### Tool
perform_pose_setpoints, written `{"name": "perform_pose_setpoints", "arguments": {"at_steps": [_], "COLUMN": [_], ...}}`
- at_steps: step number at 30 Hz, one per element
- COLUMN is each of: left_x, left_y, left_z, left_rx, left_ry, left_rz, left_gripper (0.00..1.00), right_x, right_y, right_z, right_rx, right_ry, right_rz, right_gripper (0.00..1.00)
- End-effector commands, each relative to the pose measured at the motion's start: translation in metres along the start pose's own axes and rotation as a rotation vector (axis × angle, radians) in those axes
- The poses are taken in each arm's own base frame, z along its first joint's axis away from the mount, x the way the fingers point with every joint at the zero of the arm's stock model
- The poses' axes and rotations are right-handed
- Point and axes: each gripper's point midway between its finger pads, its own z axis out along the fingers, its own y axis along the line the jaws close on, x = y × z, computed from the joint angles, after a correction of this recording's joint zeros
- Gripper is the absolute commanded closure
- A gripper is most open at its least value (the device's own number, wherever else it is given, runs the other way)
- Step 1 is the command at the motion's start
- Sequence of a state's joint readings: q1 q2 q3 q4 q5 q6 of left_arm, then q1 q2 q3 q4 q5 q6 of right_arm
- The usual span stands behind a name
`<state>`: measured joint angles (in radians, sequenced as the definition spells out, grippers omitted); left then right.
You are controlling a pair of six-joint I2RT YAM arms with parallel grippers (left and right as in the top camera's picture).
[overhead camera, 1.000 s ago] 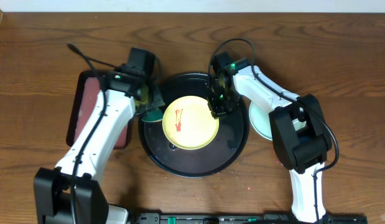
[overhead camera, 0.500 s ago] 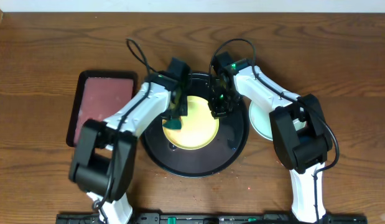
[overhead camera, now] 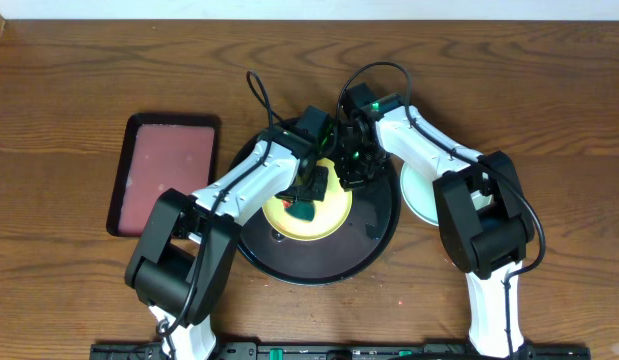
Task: Clean dirty plates on tray and stack at the side
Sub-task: 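Bring the sponge in the left gripper over the yellow plate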
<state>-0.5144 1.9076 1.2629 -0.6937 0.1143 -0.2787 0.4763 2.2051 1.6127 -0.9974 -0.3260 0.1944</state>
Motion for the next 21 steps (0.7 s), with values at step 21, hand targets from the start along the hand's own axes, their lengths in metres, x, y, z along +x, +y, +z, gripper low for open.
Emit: {"name": "perform_pose_setpoints", "arguments": {"at_steps": [21], "left_x": [0.013], "left_y": [0.039], "left_z": [0.019], "left_rx": [-0.099], "left_ry": [0.096], "left_rz": [-0.064], "left_gripper": [0.93], "right_x": [0.015], "right_y": [-0.010], "right_z": [0.018], "right_rx": [0.042], "right_ry": [0.057], "right_rz": [0.022], "right_gripper": [0.99]}}
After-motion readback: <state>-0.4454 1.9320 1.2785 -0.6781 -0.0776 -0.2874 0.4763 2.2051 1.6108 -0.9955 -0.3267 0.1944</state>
